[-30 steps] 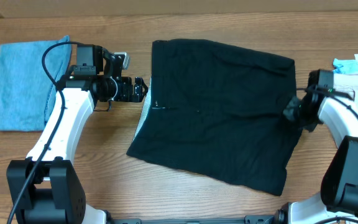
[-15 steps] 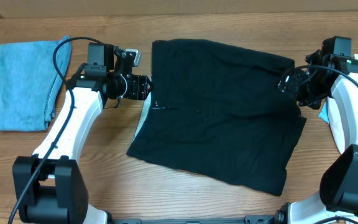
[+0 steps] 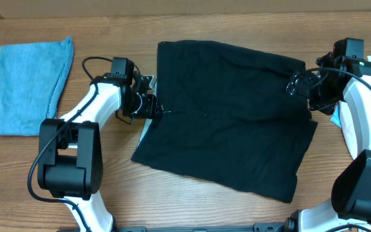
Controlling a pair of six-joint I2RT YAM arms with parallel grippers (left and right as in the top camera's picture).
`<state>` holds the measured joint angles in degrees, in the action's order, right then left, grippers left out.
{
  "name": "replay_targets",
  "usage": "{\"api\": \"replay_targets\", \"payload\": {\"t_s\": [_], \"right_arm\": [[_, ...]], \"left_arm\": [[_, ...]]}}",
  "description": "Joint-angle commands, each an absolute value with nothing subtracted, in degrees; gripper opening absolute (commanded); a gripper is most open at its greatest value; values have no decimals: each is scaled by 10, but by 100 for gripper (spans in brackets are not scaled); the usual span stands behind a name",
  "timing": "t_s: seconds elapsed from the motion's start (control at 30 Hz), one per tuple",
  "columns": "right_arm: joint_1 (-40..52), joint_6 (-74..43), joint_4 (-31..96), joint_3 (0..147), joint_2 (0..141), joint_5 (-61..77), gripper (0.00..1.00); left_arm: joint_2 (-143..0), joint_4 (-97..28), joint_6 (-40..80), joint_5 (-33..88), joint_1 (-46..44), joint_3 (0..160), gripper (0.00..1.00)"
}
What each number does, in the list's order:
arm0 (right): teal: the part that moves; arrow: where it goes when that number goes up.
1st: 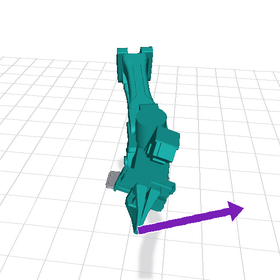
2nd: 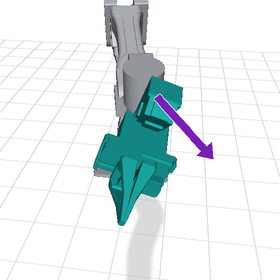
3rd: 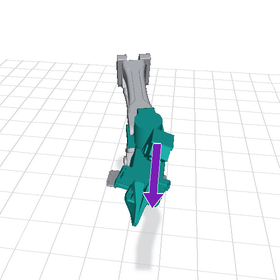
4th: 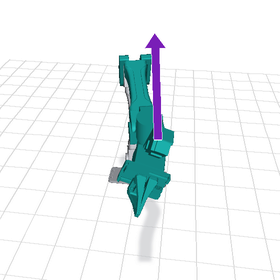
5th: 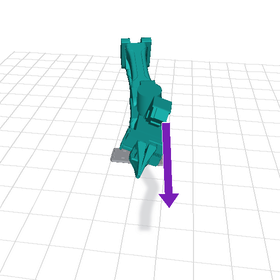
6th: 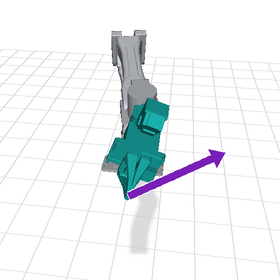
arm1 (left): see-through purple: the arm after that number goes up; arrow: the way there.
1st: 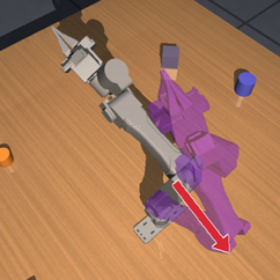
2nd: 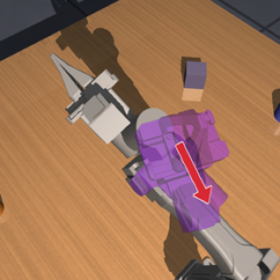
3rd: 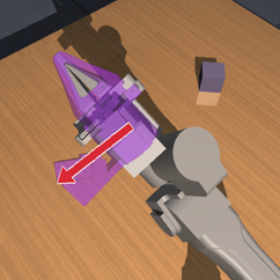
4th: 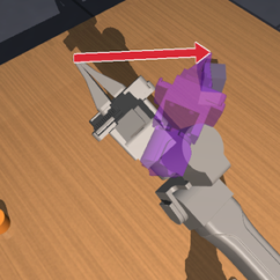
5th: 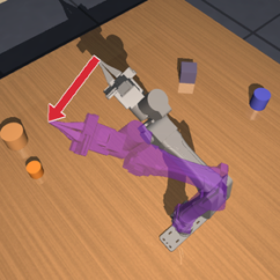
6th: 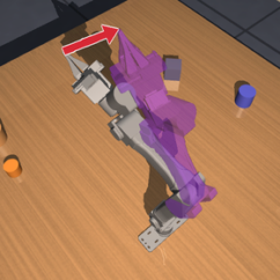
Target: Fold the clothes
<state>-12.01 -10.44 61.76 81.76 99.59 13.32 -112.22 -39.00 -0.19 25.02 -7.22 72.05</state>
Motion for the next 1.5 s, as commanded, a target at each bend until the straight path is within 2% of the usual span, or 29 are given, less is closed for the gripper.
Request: {"api": "replay_targets", "payload": {"t_s": [0.0,0.53,0.57,0.67,0.73,0.77,0.8,1.2,1.37,1.47], "right_arm": [[-119,-102,616,828,991,136,100],[-119,-102,616,828,991,136,100],[-119,-102,616,828,991,136,100],[-119,-102,614,828,991,136,100],[-119,-102,614,828,991,136,100],[-119,-102,614,828,991,136,100],[-119,-102,614,828,991,136,100],[-119,-102,612,828,991,135,100],[-119,-102,609,826,991,121,100],[-119,-102,599,815,991,121,100]], "left_arm": [[-1131,-389,-22,223,-81,726,49],[-1131,-338,-69,223,-98,688,54],[-1131,-338,-69,225,-98,688,52],[-1131,-339,-66,225,-98,688,38],[-1131,-340,-62,226,-98,688,22],[-1131,-340,-62,226,-98,688,9],[-1131,-340,-54,226,-98,689,4],[-1131,-410,-28,249,-98,820,4],[-1131,-369,-9,137,-98,819,4],[-1131,-365,-6,118,-98,818,4]]}}
